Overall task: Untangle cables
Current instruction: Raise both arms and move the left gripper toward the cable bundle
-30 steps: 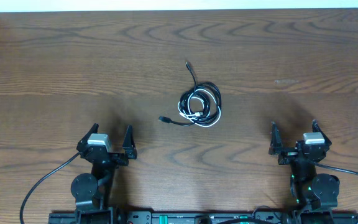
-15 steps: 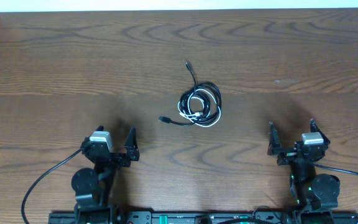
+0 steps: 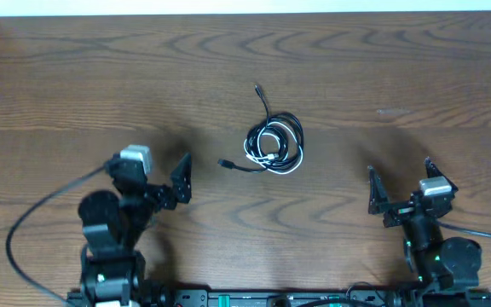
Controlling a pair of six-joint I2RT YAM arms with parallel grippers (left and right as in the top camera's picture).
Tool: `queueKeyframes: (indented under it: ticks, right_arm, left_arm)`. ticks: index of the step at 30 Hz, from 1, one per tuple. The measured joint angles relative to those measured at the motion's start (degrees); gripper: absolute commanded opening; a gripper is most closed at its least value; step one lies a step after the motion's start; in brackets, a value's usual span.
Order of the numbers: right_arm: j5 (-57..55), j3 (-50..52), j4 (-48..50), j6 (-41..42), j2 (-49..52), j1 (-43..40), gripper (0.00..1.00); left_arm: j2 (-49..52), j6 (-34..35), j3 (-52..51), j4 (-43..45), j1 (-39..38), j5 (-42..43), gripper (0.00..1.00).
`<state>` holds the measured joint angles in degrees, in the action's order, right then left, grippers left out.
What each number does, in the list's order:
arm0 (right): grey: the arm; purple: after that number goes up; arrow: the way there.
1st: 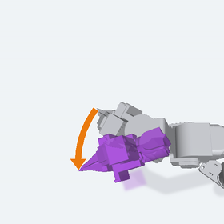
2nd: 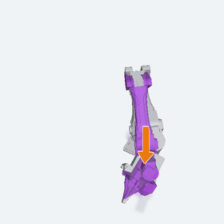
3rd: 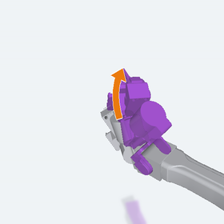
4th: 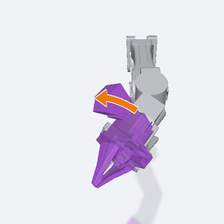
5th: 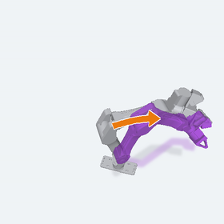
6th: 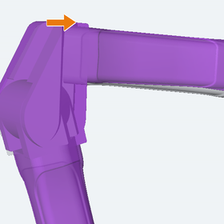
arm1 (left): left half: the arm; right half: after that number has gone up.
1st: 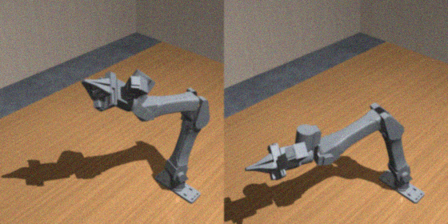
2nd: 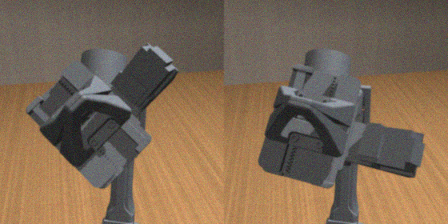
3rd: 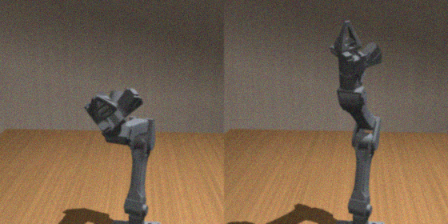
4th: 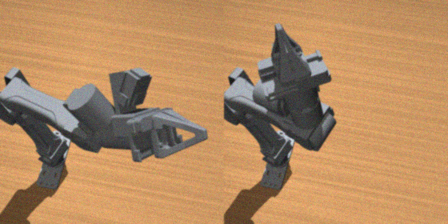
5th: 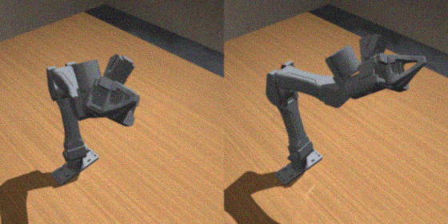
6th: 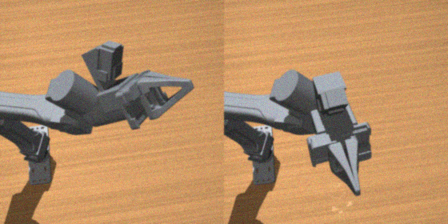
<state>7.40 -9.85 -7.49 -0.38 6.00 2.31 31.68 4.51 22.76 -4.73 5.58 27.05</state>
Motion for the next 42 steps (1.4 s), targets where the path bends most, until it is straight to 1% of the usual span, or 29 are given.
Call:
queueKeyframes:
  ticks: [3, 7, 12, 18, 19, 24, 29, 31, 35, 42]
  right_arm:
    - [1.55, -3.93, -1.62, 0.00, 4.09, -1.03, 0.99]
    - [3.96, -9.14, -3.10, 0.02, 11.04, -2.27, 0.99]
    - [8.48, -16.83, -5.27, 0.04, 21.49, -4.28, 0.99]
    - [16.24, -28.96, -11.98, 0.17, 35.50, -8.09, 0.99]
    - [17.59, -31.30, -13.51, 0.20, 38.14, -8.85, 0.99]
    - [24.26, -41.27, -19.28, 0.15, 49.53, -11.89, 0.99]
    - [32.20, -49.55, -21.40, -0.66, 59.34, -12.79, 0.99]
    - [35.32, -51.45, -21.33, -1.05, 62.45, -12.81, 0.99]
    - [38.97, -52.19, -20.55, -1.36, 66.60, -12.81, 0.99]
    - [41.35, -52.19, -21.84, -1.36, 69.61, -12.85, 0.99]
  left_arm:
    - [5.81, -0.02, 4.70, -2.54, 0.00, 2.19, 0.98]
    - [12.83, 0.02, 11.61, -8.24, 0.00, 4.31, 0.98]
    - [19.69, -0.52, 21.38, -17.51, 0.00, 5.29, 0.98]
    - [25.33, -1.79, 33.11, -26.91, -0.07, 4.09, 0.98]
    - [26.45, -1.99, 35.52, -29.55, -0.17, 3.69, 0.98]
    - [32.17, -3.15, 44.85, -36.06, -1.55, 2.60, 0.98]
    - [40.46, -3.72, 54.27, -43.74, -4.17, 1.70, 0.98]
    - [43.52, -3.91, 56.70, -45.22, -5.35, 1.03, 0.98]
    - [48.59, -4.35, 57.86, -44.54, -7.34, 0.39, 0.98]
    - [54.53, -4.33, 57.86, -43.32, -8.00, 1.01, 0.99]
